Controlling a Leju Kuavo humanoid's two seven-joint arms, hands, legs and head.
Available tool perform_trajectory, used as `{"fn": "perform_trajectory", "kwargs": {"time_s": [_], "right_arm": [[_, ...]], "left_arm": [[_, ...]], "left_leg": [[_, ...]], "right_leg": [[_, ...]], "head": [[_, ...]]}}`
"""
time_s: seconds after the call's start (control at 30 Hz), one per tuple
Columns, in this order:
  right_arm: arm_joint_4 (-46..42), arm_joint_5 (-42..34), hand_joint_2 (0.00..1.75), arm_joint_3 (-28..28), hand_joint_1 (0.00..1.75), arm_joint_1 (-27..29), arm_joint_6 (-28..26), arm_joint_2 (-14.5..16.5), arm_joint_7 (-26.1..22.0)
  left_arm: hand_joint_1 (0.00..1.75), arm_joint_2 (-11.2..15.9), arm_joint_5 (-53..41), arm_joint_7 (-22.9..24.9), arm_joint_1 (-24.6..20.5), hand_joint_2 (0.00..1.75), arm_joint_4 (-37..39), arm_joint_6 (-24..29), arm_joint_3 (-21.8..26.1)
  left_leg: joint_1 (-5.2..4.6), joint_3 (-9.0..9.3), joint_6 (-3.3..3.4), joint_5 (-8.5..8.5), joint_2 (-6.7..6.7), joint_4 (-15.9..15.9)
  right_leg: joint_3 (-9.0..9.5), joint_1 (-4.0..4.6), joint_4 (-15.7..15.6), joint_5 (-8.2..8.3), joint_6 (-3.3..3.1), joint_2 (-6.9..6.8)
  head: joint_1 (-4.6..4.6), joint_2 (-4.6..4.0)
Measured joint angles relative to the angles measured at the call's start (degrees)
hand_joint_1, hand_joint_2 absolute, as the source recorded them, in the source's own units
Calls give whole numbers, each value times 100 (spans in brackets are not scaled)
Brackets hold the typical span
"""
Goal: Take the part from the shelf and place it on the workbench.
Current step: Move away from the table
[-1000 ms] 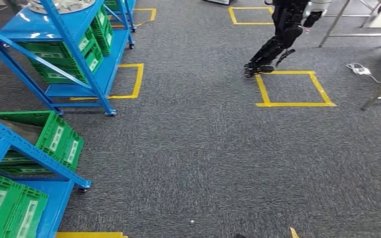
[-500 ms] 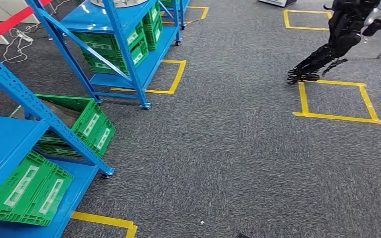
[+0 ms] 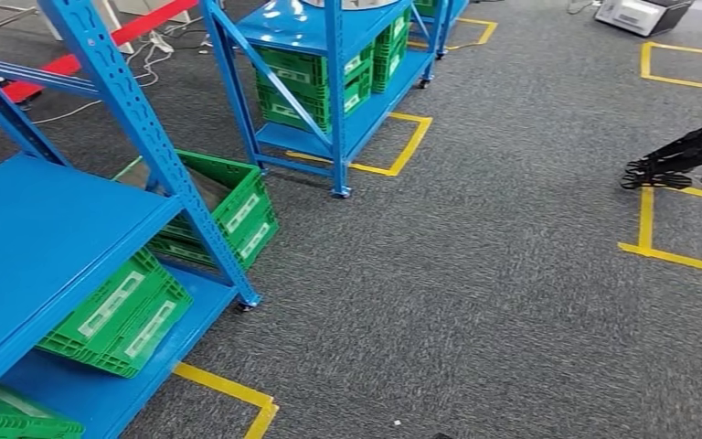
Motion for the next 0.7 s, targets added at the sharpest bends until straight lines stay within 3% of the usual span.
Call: {"fn": "perform_trajectory", "kwargs": {"time_s": [0.07,0.13,0.17,0.23,0.3,0.37,0.4,0.43,0.5,0.57,0.63,0.67,0.7], "right_arm": [[1,1,0,1,0,-12,-3,0,-1],[1,3,0,5,0,-26,0,3,-2],[1,5,0,9,0,-31,2,3,-4],[1,7,0,16,0,-29,0,4,-10],[1,7,0,23,0,-15,-1,4,-12],[1,8,0,29,0,1,2,4,-10],[1,8,0,31,0,1,2,4,-9],[1,8,0,33,0,-5,2,4,-9],[1,8,0,38,0,-18,2,4,-12],[1,11,0,42,0,-25,2,4,-17],[-1,16,0,48,0,-40,8,8,-20],[-4,19,0,53,0,-49,11,10,-21],[-7,24,0,61,0,-56,14,12,-22]], "left_arm": [[0,-2,-1,0,-3,0,0,0,-3],[0,2,-2,-1,7,0,1,0,-5],[0,3,-3,-1,13,0,1,0,-6],[0,5,-4,-1,7,0,2,0,-7],[0,4,-4,-1,-2,0,2,0,-9],[0,9,-4,-1,-1,0,2,0,-10],[0,12,-4,-1,0,0,2,0,-10],[0,14,-4,-1,1,0,2,0,-11],[0,18,-7,-1,-1,0,2,0,-14],[0,19,-13,-1,-13,0,1,0,-17],[0,21,-29,-1,-7,0,1,0,-19],[0,21,-40,-1,2,0,2,0,-19],[0,22,-52,0,6,0,2,0,-20]], "left_leg": [[7,-37,-72,9,-126,20],[21,-75,-149,40,-248,9],[19,-92,-180,22,-225,26],[3,-233,-232,-187,35,341],[3,-567,-271,-562,336,1087],[8,-801,-286,-728,410,1628],[7,-768,-280,-649,424,1592],[3,-625,-262,-478,453,1334],[-43,-200,-187,-135,673,535],[-98,29,-111,-38,879,60],[-113,29,-63,-56,830,-12],[-101,37,-37,-39,766,-39],[-80,49,-5,-18,700,-67]], "right_leg": [[187,-13,-372,87,-26,184],[229,-7,-407,86,-81,110],[239,-10,-427,99,-112,44],[262,-16,-472,115,-183,-112],[269,10,-477,102,-228,-285],[273,32,-475,86,-246,-461],[280,40,-474,78,-248,-538],[295,48,-475,68,-249,-607],[336,74,-472,37,-233,-733],[354,107,-464,6,-198,-852],[374,124,-472,-12,-155,-983],[380,119,-464,-35,-128,-986],[354,110,-392,-94,-97,-879]], "head": [[2,0],[3,0],[-1,0],[-37,0],[-67,0],[-67,0],[-67,0],[-67,0],[-67,0],[-63,0],[-66,0],[-66,0],[-58,0]]}}
